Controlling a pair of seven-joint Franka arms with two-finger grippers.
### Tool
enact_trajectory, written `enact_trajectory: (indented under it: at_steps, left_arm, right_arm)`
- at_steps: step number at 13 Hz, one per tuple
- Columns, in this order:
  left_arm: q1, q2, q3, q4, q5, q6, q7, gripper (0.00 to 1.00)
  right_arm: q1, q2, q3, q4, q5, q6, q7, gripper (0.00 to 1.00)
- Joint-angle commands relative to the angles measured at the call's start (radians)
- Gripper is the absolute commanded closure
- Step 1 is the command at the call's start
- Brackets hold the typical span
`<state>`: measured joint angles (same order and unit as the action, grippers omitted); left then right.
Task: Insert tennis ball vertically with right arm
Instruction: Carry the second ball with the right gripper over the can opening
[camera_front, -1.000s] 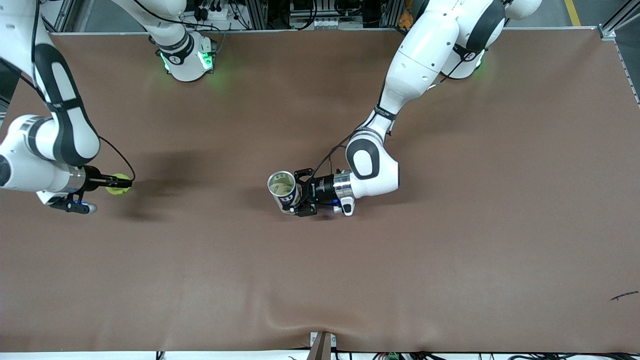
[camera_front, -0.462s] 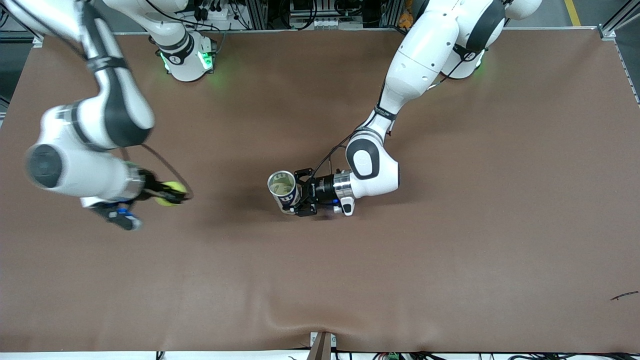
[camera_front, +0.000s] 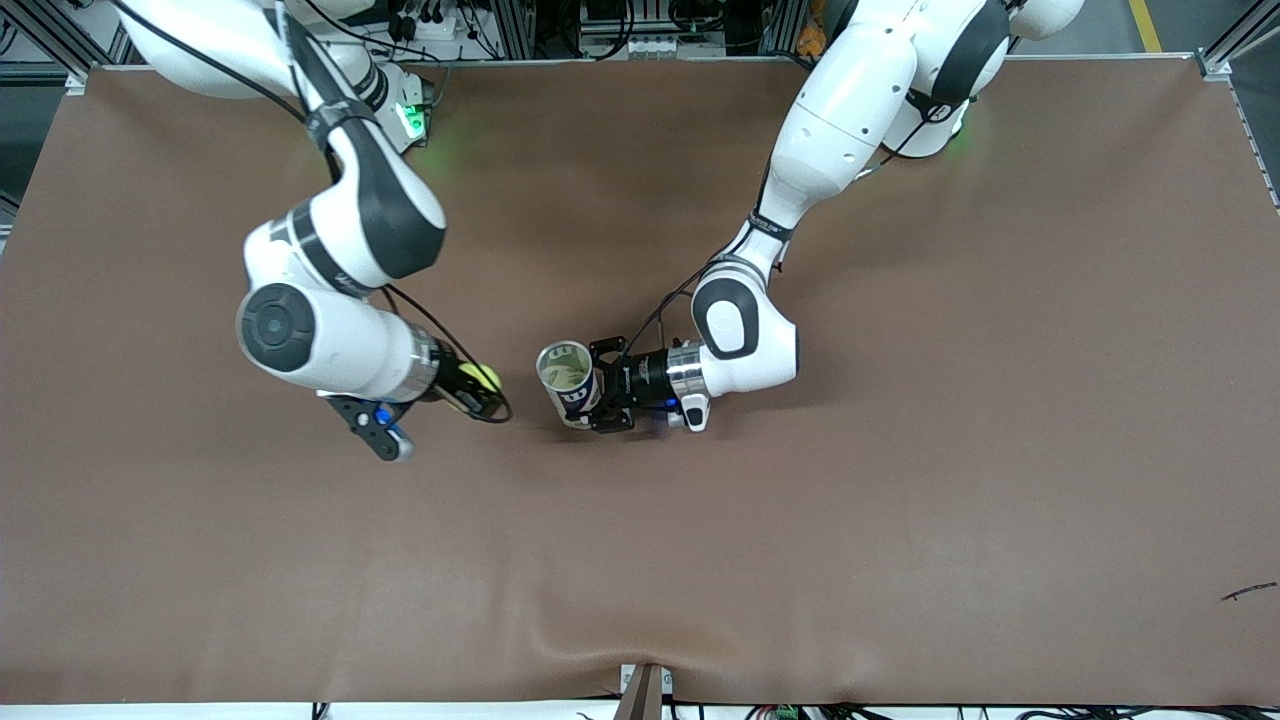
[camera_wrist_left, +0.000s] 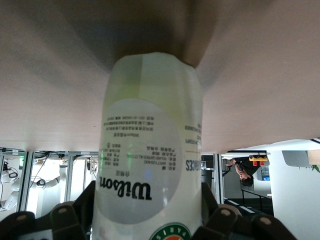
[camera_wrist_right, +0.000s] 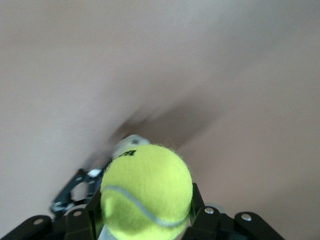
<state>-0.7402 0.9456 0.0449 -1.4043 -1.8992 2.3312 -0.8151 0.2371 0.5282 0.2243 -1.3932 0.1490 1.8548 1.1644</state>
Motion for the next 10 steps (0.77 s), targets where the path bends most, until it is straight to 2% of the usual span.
enact_trajectory:
  at_steps: [1,4,10]
  left_arm:
    - [-0.008,0.010,0.001,0.010,-0.027,0.016,0.020,0.17]
    - [-0.008,0.010,0.001,0.010,-0.029,0.016,0.020,0.17]
    - [-0.010,0.010,0.003,0.010,-0.026,0.016,0.020,0.16]
  right_arm:
    - [0.077,0.076,-0.011,0.129,0.007,-0.020,0.118,0.41]
    - [0.123,0.084,-0.014,0.132,0.004,0.020,0.156,0.41]
    - [0.176,0.084,-0.017,0.117,-0.040,-0.042,0.201,0.40]
